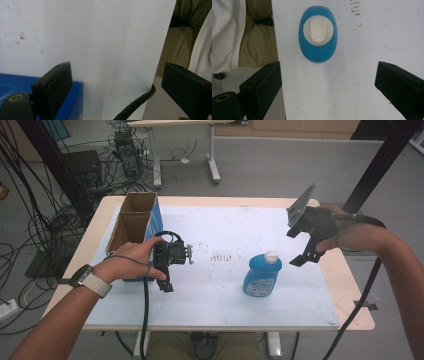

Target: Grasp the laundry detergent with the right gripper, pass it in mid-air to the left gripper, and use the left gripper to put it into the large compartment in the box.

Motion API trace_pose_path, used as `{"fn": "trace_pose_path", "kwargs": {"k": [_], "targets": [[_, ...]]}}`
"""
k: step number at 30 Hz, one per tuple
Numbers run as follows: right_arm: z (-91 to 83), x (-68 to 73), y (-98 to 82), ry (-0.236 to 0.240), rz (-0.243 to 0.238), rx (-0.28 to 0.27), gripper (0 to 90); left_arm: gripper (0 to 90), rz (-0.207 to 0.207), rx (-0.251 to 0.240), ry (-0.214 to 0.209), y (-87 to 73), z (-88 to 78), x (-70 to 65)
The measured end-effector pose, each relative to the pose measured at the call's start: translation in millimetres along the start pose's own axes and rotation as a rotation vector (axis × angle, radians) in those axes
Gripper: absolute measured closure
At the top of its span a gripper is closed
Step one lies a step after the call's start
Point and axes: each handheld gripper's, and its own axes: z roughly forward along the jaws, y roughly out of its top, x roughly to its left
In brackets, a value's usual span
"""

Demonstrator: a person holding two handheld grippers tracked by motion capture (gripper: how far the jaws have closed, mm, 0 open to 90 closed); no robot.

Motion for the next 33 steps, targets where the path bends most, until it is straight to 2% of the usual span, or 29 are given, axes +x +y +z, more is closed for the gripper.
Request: {"fn": "trace_pose_path", "kwargs": {"k": [33], "targets": [[-6.9, 1.1, 0.3, -0.003, -0.004, 0.006, 7.3, 10.3, -0.003, 0.004, 0.001, 0.3, -0.5, -0.2]]}}
